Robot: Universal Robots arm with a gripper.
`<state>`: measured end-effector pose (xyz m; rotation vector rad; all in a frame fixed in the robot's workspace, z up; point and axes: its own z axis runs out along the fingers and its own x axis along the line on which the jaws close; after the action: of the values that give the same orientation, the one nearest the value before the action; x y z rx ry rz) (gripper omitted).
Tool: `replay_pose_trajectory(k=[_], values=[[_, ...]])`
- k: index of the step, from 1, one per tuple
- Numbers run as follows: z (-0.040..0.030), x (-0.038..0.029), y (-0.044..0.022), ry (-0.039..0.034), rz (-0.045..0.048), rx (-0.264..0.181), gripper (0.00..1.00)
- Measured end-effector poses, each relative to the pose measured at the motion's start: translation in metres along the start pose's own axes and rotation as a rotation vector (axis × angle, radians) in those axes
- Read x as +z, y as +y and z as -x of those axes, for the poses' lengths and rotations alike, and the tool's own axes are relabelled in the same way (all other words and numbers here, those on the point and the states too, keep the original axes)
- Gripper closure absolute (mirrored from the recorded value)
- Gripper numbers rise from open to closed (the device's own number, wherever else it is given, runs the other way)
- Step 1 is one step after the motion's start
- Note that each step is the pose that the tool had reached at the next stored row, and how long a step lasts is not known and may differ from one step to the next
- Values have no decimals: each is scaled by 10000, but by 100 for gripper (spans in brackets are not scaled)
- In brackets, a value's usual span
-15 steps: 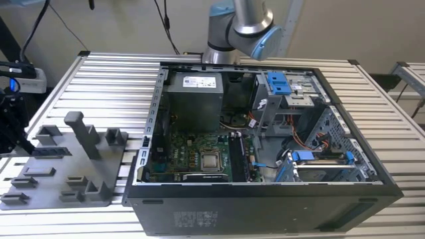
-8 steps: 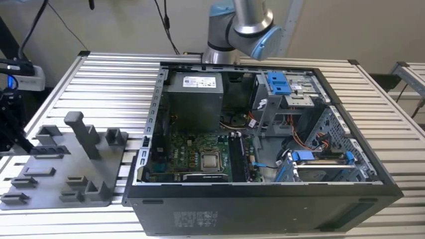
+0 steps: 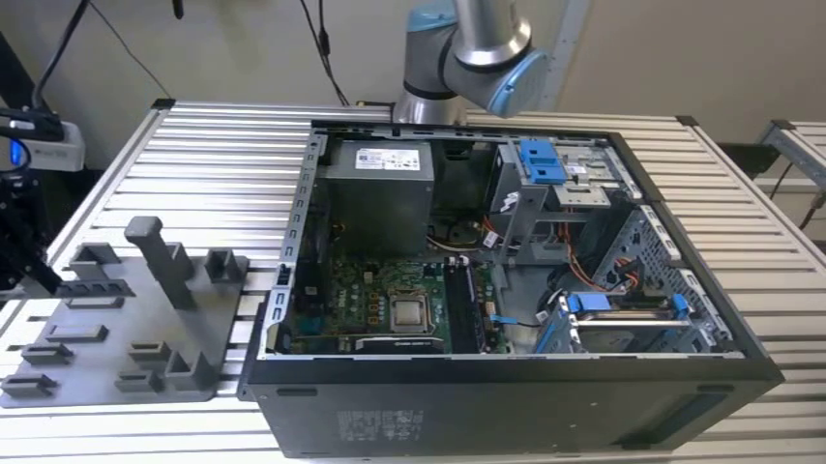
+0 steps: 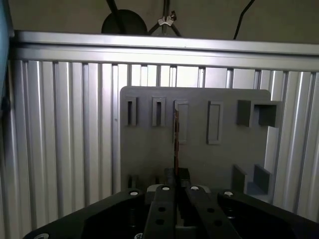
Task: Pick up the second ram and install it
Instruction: 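Pick up the second ram and move it above second insertion slot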
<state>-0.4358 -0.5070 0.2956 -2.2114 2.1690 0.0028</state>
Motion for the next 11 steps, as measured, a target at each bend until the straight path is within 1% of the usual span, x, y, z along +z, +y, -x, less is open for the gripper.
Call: replay_pose_trajectory(k=[11], values=[[5, -60, -1, 11, 1, 7, 86]])
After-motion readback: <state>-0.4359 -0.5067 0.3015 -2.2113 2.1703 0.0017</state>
